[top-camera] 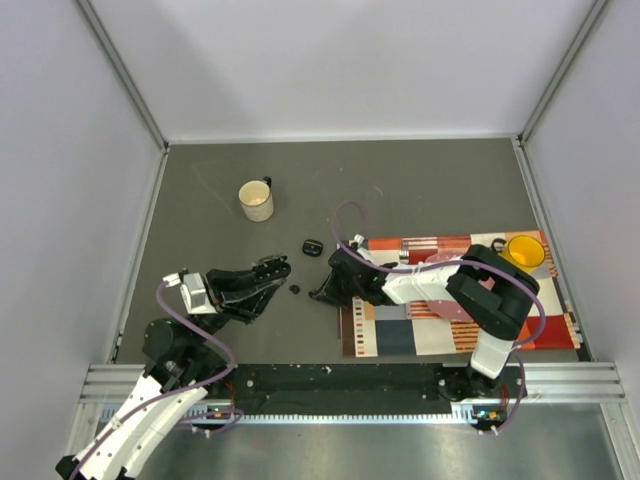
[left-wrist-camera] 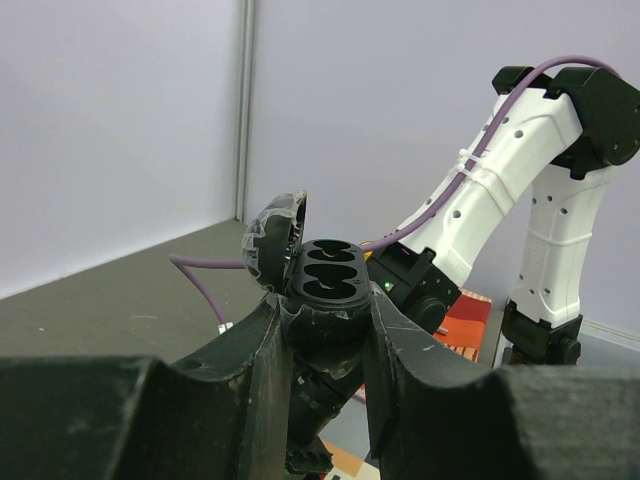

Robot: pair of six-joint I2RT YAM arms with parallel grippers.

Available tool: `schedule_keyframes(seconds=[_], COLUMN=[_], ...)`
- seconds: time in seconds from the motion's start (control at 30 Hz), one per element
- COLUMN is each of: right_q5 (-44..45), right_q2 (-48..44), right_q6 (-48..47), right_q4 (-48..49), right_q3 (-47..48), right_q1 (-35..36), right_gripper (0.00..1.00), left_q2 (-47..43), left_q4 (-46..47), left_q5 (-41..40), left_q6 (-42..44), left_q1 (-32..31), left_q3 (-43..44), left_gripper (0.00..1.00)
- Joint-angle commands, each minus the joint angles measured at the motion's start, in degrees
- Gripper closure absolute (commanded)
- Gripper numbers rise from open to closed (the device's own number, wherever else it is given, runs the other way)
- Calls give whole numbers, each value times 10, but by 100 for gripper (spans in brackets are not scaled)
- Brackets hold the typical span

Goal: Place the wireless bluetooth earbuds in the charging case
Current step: Pick up the earbud from the center of the board.

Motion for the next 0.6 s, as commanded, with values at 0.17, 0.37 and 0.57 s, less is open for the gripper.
schedule_keyframes(seconds=[0.17, 0.37, 0.57], right_q5=[39, 56, 55], right_q2=[4, -4, -4], right_q6=[-8, -5, -32], right_q4=[-10, -16, -32], right_q3=[26, 29, 43], right_q1=[4, 4, -3], right_gripper=[87, 90, 99], left_q2=[-7, -10, -12], left_q4=[11, 8, 4], left_q5=[-8, -10, -11], left_q6=[4, 4, 6], left_q1=[-2, -2, -2], left_q3=[14, 14, 14], left_gripper=[100, 100, 100])
